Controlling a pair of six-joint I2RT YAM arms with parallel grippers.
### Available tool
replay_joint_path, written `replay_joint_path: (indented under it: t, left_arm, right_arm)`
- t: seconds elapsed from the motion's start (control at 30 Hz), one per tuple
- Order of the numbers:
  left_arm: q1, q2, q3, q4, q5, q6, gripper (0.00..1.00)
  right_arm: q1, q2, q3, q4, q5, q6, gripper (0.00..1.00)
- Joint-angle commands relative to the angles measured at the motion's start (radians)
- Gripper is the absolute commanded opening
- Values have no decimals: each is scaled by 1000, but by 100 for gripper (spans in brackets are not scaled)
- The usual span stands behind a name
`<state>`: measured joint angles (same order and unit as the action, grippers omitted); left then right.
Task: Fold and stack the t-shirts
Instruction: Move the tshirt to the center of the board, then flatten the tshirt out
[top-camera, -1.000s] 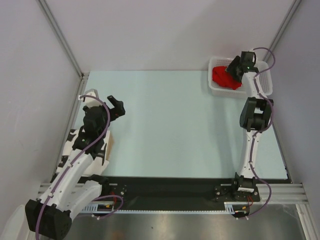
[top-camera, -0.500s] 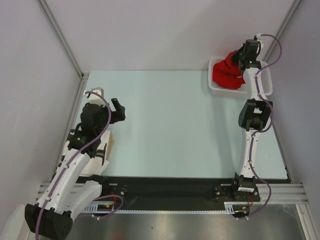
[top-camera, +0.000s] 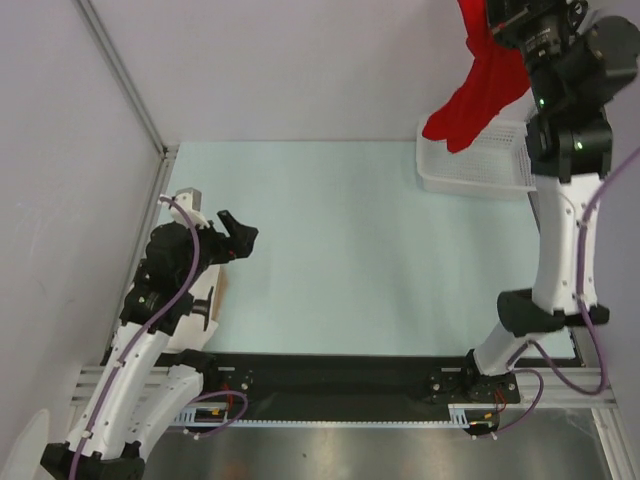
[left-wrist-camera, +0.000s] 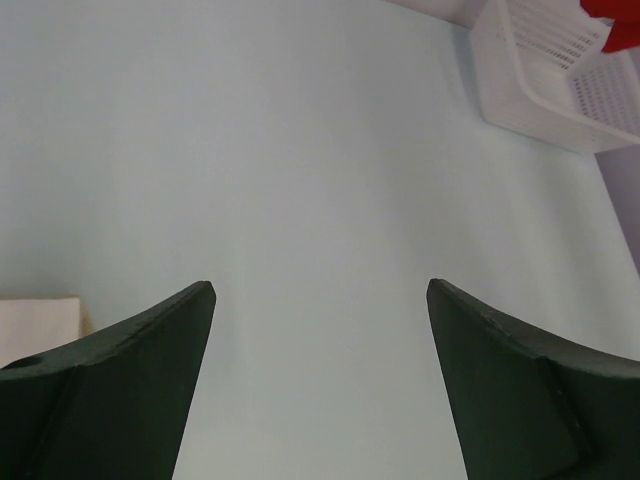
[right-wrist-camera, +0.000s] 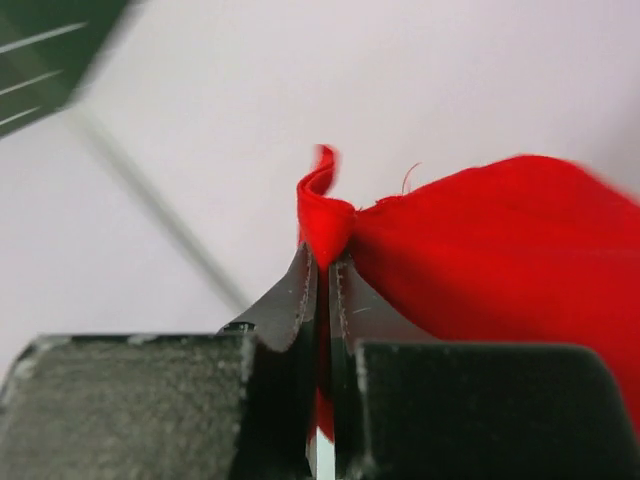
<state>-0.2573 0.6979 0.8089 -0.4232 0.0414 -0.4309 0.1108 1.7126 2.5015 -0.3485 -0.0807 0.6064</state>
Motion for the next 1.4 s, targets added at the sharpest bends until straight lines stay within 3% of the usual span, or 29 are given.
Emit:
replay_joint_path:
  t: [0.0, 0.07, 0.13, 0.2, 0.23, 0.3, 0.4, 0.53, 0.63, 0.67, 0.77, 0.87, 0.93, 1.0, 1.1, 1.2, 1.37]
  left_arm:
    - [6, -26, 68, -63, 81, -67, 94]
    - [7, -35, 90, -81, 119, -75, 93]
    - [6, -44, 105, -101, 141, -69, 85]
    - [7, -49, 137, -150, 157, -63, 78]
    - [7, -55, 150, -172, 147, -63, 78]
    - [6, -67, 187, -230, 141, -54, 79]
    - [6, -92, 204, -261, 195, -58, 80]
    - [-32, -87, 153, -253, 256, -134, 75]
    - [-228, -26, 107, -249, 104, -161, 75]
    - [-340, 44, 105, -241, 68, -164, 78]
    - [-456, 152, 93, -188, 37, -196, 82]
    - [-471, 268, 61, -40, 86, -209, 81]
    - [-471, 365, 55, 46, 95, -191, 79]
    - [-468, 495, 101, 86, 141, -88, 70]
    - [-450, 648, 215, 71, 178, -22, 68]
    - [-435, 828, 334, 70, 230, 9, 72]
    - [-433, 1058, 501, 44, 268, 40, 75]
  right_arm:
    - [140, -114, -85, -122, -42, -14, 0]
    - [202, -219, -234, -150, -41, -11, 0]
    - [288, -296, -381, -178, -27, -4, 11]
    - [314, -387, -591, -204, -50, 18, 26]
    - [328, -412, -660, -205, -97, 29, 43]
    - [331, -471, -857, -225, -154, 33, 65]
    - [333, -519, -1065, -299, -201, 29, 80]
    - [333, -588, -1239, -452, -205, 15, 84]
    - [323, -674, -1360, -544, -165, -16, 85]
    - [317, -691, -1380, -569, -159, -19, 85]
    - [299, -766, -1475, -604, -171, -16, 81]
    - [294, -826, -1584, -593, -145, 27, 78]
    - [268, -841, -1636, -551, -151, 47, 66]
    - [244, -840, -1702, -464, -250, 58, 59]
    - [178, -770, -1748, -380, -333, 66, 63]
    - [81, -693, -1779, -371, -344, 0, 68]
    - [-51, -533, -1837, -273, -476, -54, 66]
